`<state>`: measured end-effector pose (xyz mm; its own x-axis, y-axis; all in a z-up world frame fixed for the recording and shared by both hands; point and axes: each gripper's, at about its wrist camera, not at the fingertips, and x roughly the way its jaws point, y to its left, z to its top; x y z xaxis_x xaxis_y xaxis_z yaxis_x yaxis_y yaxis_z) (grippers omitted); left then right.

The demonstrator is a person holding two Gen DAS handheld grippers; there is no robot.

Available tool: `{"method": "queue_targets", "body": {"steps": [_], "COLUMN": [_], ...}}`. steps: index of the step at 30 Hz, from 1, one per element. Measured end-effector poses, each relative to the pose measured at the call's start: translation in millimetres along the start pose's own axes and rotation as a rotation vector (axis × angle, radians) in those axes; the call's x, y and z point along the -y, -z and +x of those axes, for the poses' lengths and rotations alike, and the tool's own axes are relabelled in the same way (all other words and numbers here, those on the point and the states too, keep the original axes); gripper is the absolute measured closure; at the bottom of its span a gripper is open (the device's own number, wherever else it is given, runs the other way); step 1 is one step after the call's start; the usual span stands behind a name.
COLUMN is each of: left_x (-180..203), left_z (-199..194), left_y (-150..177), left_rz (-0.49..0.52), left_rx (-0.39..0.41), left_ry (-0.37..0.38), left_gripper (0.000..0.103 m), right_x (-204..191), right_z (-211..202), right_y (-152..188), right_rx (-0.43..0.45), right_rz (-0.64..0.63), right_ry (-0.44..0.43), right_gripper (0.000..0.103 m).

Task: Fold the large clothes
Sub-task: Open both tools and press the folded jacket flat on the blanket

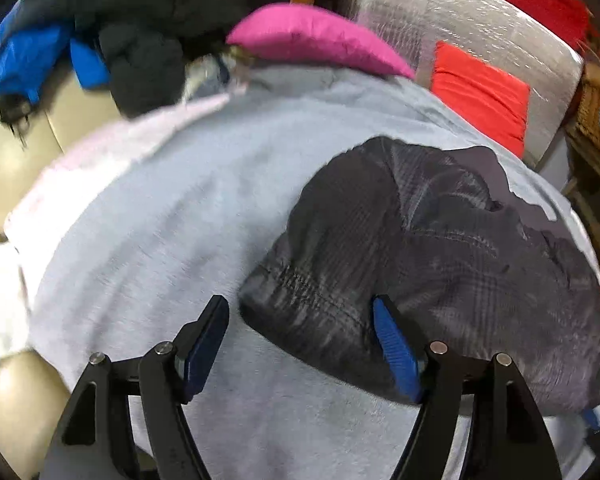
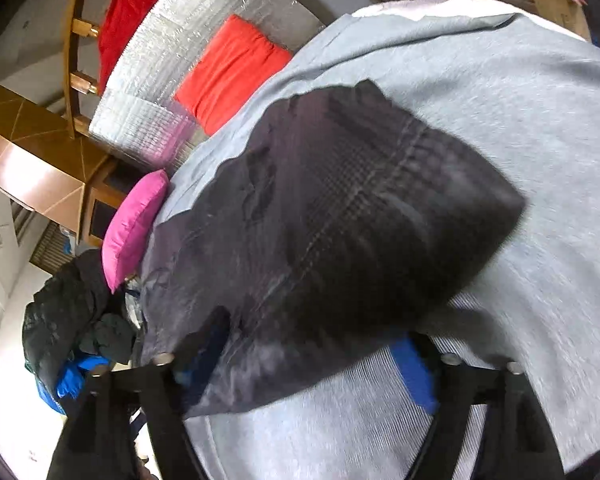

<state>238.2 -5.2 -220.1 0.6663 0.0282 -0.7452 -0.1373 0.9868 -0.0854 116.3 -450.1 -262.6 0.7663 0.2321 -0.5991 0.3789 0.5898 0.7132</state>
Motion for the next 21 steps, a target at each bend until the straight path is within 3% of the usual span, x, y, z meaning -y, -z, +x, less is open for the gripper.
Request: {"method": "queue_targets", "body": {"steps": [8, 21], "left_x": [12.9, 17.9], "left_z": [-25.4, -20.2], "left_y": [1.7, -2.5], "left_rz": [0.091, 0.104], "left_rx": [0.092, 0.112], "left_ry": [-0.005, -0.022], "left_gripper": [0.028, 0.028], "right_x": [34.0, 30.0], "right_z": [-10.9, -4.0], "right_y": [-8.9, -14.0], "right_rx": [0.019, 0.024], "right_rz": [0.197, 0.187], "right_ry": [-0.088, -0.093], "right_gripper": [0.019, 0.019]}}
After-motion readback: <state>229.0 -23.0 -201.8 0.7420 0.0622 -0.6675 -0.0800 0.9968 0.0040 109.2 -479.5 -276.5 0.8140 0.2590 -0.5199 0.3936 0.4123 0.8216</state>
